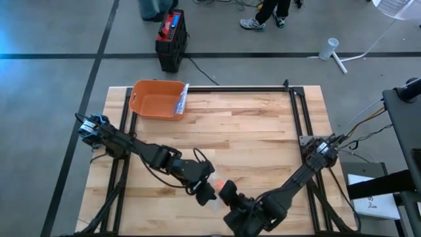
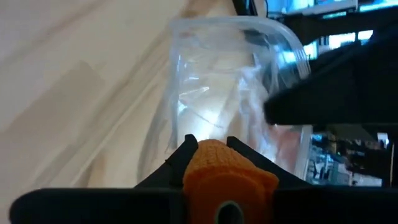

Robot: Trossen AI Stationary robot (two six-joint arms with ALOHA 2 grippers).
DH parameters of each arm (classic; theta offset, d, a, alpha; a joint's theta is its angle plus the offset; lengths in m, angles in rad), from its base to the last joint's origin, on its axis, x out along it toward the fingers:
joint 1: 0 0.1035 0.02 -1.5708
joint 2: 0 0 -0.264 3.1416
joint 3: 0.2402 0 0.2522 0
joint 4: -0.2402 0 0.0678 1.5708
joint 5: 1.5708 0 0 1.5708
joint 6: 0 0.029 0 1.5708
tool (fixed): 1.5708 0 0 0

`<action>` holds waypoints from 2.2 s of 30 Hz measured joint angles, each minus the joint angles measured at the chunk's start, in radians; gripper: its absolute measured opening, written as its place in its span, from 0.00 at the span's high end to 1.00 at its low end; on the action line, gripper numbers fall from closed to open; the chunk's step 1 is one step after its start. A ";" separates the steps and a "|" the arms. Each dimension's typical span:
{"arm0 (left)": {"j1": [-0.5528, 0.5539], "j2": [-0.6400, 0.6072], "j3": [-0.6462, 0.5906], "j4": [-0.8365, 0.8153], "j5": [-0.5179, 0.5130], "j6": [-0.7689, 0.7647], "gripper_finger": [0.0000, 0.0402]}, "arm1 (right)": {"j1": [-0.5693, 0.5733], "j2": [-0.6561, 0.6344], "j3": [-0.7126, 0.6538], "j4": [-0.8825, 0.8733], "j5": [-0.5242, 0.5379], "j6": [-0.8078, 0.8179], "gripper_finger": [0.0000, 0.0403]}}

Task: Roll bandage
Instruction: Put the rolled orange bandage into the transparent zip bag

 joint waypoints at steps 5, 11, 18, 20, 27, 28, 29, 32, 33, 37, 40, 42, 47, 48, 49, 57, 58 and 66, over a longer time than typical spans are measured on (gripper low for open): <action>0.007 0.000 0.000 0.019 0.019 0.081 1.00 | 0.003 0.000 0.000 0.043 -0.039 -0.019 0.79; 0.003 0.001 0.000 0.118 0.013 0.098 1.00 | 0.006 -0.009 0.000 0.059 -0.035 -0.038 0.76; -0.004 0.012 0.000 0.176 0.010 0.068 1.00 | 0.032 -0.047 0.000 0.051 0.028 -0.025 0.74; -0.003 0.012 0.000 0.182 0.008 0.068 1.00 | 0.038 -0.059 0.000 0.058 0.024 0.004 0.71; -0.002 0.012 0.000 0.202 0.003 0.064 1.00 | 0.041 -0.063 0.000 0.045 0.029 0.107 0.54; -0.002 0.012 0.000 0.203 0.003 0.063 1.00 | 0.041 -0.063 0.000 0.043 0.030 0.109 0.52; -0.002 0.012 0.000 0.201 0.002 0.061 1.00 | 0.041 -0.063 0.000 0.043 0.030 0.109 0.49; -0.003 0.012 0.000 0.195 -0.003 0.060 1.00 | 0.052 -0.073 -0.002 0.045 0.030 0.113 0.43; -0.004 0.012 0.000 0.192 -0.002 0.060 1.00 | 0.056 -0.081 -0.002 0.048 0.029 0.120 0.41; -0.003 0.011 0.001 0.193 -0.003 0.064 1.00 | 0.076 -0.127 -0.002 0.049 0.027 0.155 0.36; -0.003 0.012 0.000 0.181 -0.003 0.068 1.00 | 0.090 -0.169 -0.002 0.055 0.037 0.188 0.34; -0.002 0.016 -0.002 0.172 -0.003 0.068 1.00 | 0.097 -0.203 -0.001 0.057 0.043 0.219 0.34; 0.015 0.011 -0.002 0.140 -0.005 0.060 1.00 | 0.111 -0.264 -0.004 0.030 0.036 0.288 0.33; 0.022 0.009 -0.002 0.128 -0.007 0.061 1.00 | 0.113 -0.277 -0.004 0.022 0.035 0.303 0.33; 0.033 0.006 -0.002 0.123 -0.007 0.062 1.00 | 0.116 -0.292 -0.004 0.018 0.035 0.320 0.33; 0.268 -0.127 -0.002 -0.139 0.058 0.181 1.00 | 0.138 -0.349 -0.004 -0.095 -0.013 0.479 0.37; 0.322 -0.155 -0.002 -0.199 0.053 0.200 1.00 | 0.137 -0.353 -0.004 -0.120 -0.020 0.510 0.37; 0.530 -0.297 -0.041 -0.161 0.037 0.177 1.00 | 0.136 -0.330 -0.016 -0.369 0.008 0.772 0.40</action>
